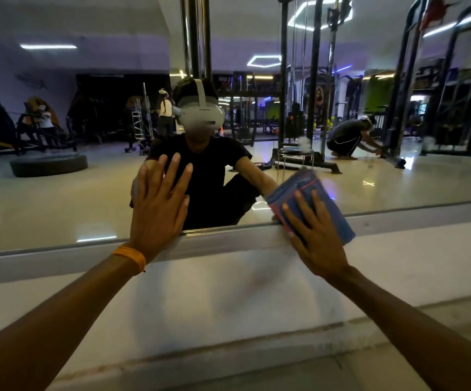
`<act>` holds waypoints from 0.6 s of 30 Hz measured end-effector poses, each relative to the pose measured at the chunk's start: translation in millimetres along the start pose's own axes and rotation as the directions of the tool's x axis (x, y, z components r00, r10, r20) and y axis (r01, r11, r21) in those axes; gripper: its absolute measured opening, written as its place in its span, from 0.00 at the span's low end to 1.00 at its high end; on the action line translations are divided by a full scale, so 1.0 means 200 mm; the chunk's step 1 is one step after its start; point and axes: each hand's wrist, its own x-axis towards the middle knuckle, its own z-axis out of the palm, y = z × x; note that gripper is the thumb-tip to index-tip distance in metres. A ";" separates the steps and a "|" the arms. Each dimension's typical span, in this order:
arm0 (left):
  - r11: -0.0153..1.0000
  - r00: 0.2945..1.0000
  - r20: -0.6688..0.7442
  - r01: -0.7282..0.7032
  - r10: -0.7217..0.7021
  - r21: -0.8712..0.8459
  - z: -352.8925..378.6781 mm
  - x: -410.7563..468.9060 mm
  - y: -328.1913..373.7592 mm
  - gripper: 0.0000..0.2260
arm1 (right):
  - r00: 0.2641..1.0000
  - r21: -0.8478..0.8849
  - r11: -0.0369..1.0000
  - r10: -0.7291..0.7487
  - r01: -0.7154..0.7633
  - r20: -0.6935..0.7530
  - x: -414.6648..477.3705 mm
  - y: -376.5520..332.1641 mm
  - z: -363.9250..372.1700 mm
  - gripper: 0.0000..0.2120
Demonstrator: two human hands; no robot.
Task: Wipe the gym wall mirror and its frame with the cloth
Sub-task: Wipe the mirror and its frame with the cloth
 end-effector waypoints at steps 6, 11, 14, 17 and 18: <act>0.997 0.997 -0.022 -0.076 0.076 -0.023 0.02 -0.02 0.00 0.27 | 0.953 -0.064 0.954 -0.284 0.292 0.109 0.19 -0.17 0.08 0.27; 0.996 0.996 -0.026 -0.089 0.089 -0.001 0.03 -0.05 0.00 0.27 | 0.988 0.012 0.990 0.144 -0.144 -0.046 0.01 0.08 -0.04 0.28; 0.996 0.995 -0.049 -0.086 0.086 -0.008 0.04 -0.04 0.01 0.27 | 0.981 0.076 0.983 0.173 -0.166 -0.092 0.07 -0.18 0.09 0.27; 0.995 0.994 -0.069 -0.091 0.088 -0.035 0.04 -0.01 0.01 0.27 | 0.971 -0.018 0.972 -0.233 0.234 0.045 0.11 -0.36 0.21 0.26; 0.996 0.994 -0.076 -0.087 0.085 -0.035 0.04 0.00 0.01 0.27 | 0.958 -0.044 0.959 -0.277 0.281 0.078 0.13 -0.35 0.20 0.26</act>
